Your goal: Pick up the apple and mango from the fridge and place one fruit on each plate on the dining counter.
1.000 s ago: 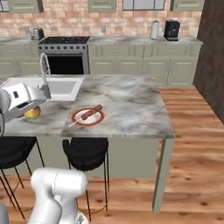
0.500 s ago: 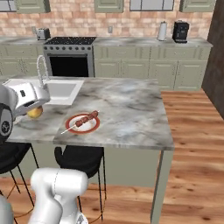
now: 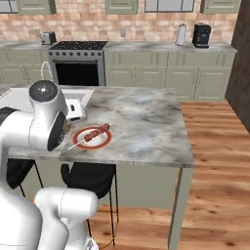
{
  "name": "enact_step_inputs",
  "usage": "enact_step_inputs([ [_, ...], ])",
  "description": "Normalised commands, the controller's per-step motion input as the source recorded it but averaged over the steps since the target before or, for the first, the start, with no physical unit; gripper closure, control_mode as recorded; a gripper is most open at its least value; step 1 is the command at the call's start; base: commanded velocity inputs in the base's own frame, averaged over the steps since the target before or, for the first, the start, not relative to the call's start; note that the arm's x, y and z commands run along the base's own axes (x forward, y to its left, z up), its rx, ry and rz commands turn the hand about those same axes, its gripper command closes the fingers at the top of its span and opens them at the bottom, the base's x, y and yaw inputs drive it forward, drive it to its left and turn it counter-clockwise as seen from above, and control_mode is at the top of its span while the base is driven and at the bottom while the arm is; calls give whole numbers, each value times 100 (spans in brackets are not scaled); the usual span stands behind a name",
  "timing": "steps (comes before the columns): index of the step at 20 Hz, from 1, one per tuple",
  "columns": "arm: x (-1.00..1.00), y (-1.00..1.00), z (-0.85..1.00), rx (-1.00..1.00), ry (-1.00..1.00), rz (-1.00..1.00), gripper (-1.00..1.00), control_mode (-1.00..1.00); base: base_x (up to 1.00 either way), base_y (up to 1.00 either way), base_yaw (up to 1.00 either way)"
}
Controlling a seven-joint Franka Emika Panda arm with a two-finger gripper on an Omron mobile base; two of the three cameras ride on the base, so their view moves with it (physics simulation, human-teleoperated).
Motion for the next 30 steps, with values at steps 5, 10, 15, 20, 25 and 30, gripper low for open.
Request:
enact_step_inputs([
  [5, 86, -1, -65, 0, 34, -10, 100, -100, 0, 0, 0],
  [10, 74, 0, -44, -1, 14, -4, 100, -100, 0, 0, 0],
  [15, 91, 0, -60, -11, 0, 0, 100, -100, 0, 0, 0],
  [20, 87, 0, -72, -9, 0, 0, 100, -100, 0, 0, 0],
  [25, 56, 0, -23, -3, 0, 1, 100, -100, 0, 0, 0],
  [30, 57, 0, -41, 0, 0, 3, 100, -100, 0, 0, 0],
])
